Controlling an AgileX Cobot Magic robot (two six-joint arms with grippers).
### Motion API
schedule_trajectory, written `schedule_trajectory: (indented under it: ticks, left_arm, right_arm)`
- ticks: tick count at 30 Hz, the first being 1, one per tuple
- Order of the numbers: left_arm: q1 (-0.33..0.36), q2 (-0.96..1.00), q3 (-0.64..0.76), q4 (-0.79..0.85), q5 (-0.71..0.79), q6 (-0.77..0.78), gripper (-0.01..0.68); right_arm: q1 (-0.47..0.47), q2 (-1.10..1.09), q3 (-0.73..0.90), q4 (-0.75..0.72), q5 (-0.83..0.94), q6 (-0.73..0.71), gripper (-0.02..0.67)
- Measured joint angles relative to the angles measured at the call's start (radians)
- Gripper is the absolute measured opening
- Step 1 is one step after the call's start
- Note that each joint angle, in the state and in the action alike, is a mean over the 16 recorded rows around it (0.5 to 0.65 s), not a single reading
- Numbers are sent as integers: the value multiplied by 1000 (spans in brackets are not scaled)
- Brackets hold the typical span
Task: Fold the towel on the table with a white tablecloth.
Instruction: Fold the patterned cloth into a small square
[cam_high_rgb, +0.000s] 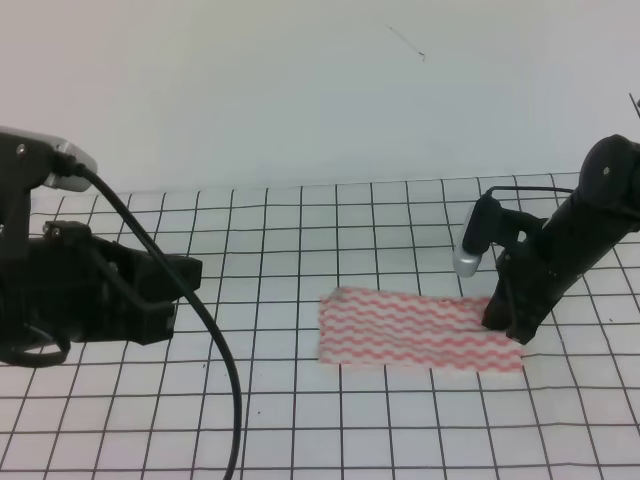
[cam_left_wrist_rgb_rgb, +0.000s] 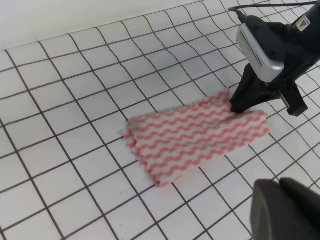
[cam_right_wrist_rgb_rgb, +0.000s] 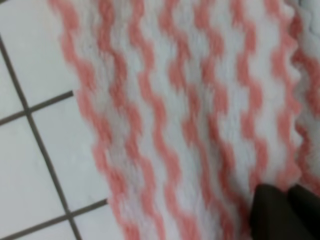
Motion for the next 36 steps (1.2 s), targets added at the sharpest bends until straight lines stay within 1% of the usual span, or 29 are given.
schedule_trajectory:
  ticks: [4, 7, 22, 24, 28, 36]
  left_arm:
    - [0, 0, 0, 0, -1, 0, -1]
    - [0, 0, 0, 0, -1, 0, -1]
    - [0, 1, 0, 0, -2, 0, -1]
    - [0, 1, 0, 0, 0, 0, -1]
    - [0, 1, 0, 0, 8, 0, -1]
    - [0, 0, 0, 0, 28, 0, -1]
  right_arm:
    - [0, 0, -12, 0, 7, -6, 35]
    - [0, 0, -27, 1, 10, -8, 10]
    - [0, 14, -91, 0, -1, -46, 8]
    - [0, 20, -91, 4, -9, -52, 24]
    - [0, 30, -94, 15, -33, -54, 82]
    - [0, 20, -105, 38, -66, -38, 230]
